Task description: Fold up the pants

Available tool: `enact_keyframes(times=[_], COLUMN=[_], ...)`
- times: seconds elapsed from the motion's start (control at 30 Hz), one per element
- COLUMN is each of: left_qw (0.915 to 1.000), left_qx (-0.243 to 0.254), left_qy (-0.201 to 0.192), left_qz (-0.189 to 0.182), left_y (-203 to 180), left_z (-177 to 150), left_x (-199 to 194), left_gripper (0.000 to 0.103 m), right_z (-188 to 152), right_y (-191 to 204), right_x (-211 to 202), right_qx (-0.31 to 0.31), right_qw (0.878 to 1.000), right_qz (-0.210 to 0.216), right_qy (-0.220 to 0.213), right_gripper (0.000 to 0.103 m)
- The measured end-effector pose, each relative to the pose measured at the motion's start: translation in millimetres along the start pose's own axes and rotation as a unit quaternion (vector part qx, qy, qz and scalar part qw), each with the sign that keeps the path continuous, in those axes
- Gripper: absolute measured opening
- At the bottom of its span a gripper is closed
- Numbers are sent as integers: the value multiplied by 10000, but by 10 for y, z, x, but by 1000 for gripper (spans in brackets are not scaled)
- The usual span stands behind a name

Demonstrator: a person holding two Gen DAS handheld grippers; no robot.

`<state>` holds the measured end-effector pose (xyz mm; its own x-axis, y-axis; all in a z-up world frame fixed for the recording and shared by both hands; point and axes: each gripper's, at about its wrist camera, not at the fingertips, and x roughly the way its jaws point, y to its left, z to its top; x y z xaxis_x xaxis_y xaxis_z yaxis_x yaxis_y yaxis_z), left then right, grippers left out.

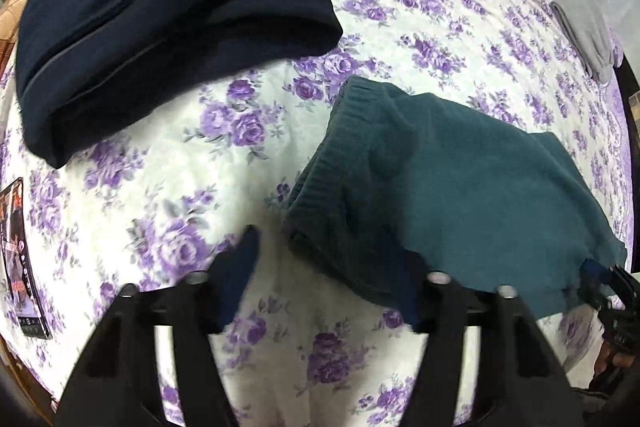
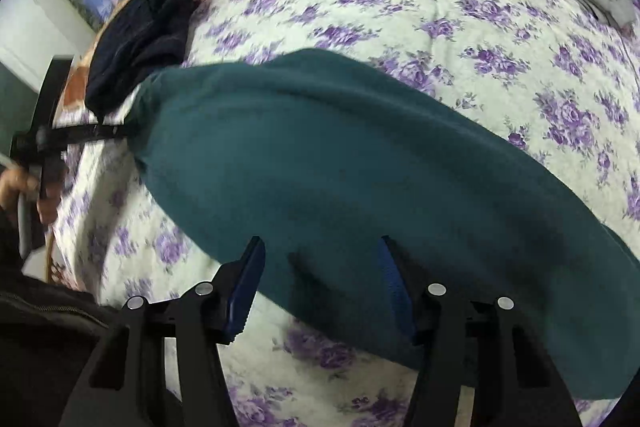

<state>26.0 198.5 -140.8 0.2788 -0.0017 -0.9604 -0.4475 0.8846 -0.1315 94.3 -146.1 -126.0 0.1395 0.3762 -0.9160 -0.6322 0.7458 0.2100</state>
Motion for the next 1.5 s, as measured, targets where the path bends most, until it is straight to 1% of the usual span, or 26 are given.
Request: enact_keyframes(times=[0.03,0.07,0.13,0.17,0.2,0.33,0.47,0.53,0.6,0.67,0.77,0.87,0.93,1.0,1.07,1.1,1.13,1.17,1.2,1.23,1.27,1.3,1.33,1.4,1.47,1.5], left_qw=[10000,9999,9999,9998,9998,9999,9999,9999,9998,9998,10000,9999,10000,10000,9999,9998,9997,9997,9997,9998,9997,9994,9989,9986,9984,9982], left_qx=[-17,-28,-18,-32,-52,-110,-109,-123,-158,-169,-69,-58,6,70,72,38,14,-2,9,71,144,226,311,352,341,341], left_qy=[48,109,133,143,141,77,84,81,67,27,-33,-78,-80,-12,149,215,241,247,230,177,133,68,-41,-198,-378,-458], left_qz=[-11,-31,79,96,94,15,-32,-51,-88,-91,6,-42,-34,-13,26,38,36,24,33,100,165,266,351,342,235,181], left_y=[-4,-15,-39,-39,-34,-10,-12,-12,55,49,61,129,138,132,168,189,197,206,200,177,156,134,105,73,24,-2], left_z=[17,44,85,101,110,144,153,147,89,94,86,45,21,-7,-59,-79,-88,-97,-96,-88,-84,-76,-58,-22,30,41], left_x=[33,70,115,121,113,61,46,35,-33,-51,-92,-183,-216,-195,-125,-90,-73,-76,-99,-148,-186,-236,-304,-392,-492,-521], left_gripper=[37,32,28,26,24,23,23,23,23,23,23,23,23,23,23,24,25,25,29,35,37,42,43,45,46,49], right_z=[-11,-28,-31,-49,-56,-65,-42,-25,19,46,42,-22,-92,-203,-282,-293,-282,-229,-165,-91,29,146,283,519,809,929], right_y=[24,42,84,103,128,230,342,374,370,362,375,395,394,389,396,393,383,364,350,329,284,228,153,47,-23,-50], right_x=[28,53,106,118,140,232,353,373,315,198,-23,-147,-94,71,244,290,285,237,153,69,-37,-107,-152,-174,-132,-71], right_qx=[-23,-42,-93,-156,-220,-608,-1062,-1183,-1156,-1059,-983,-974,-974,-948,-943,-943,-892,-776,-695,-637,-550,-437,-272,-28,166,232], right_qw=[10000,10000,9999,9997,9995,9963,9896,9875,9890,9916,9941,9951,9951,9944,9923,9918,9923,9934,9948,9957,9965,9973,9980,9980,9967,9965], right_qz=[-21,-50,-138,-201,-229,-598,-953,-1025,-909,-746,-449,-139,-39,16,73,27,90,254,369,483,588,586,557,481,418,384], right_qy=[21,30,14,18,30,73,166,179,140,48,-53,-16,168,460,804,864,856,804,648,468,230,36,-145,-405,-676,-702], right_gripper=[58,58,58,57,52,48,42,34,3,3,3,3,3,3,4,6,8,20,33,37,38,38,38,38,38,38])
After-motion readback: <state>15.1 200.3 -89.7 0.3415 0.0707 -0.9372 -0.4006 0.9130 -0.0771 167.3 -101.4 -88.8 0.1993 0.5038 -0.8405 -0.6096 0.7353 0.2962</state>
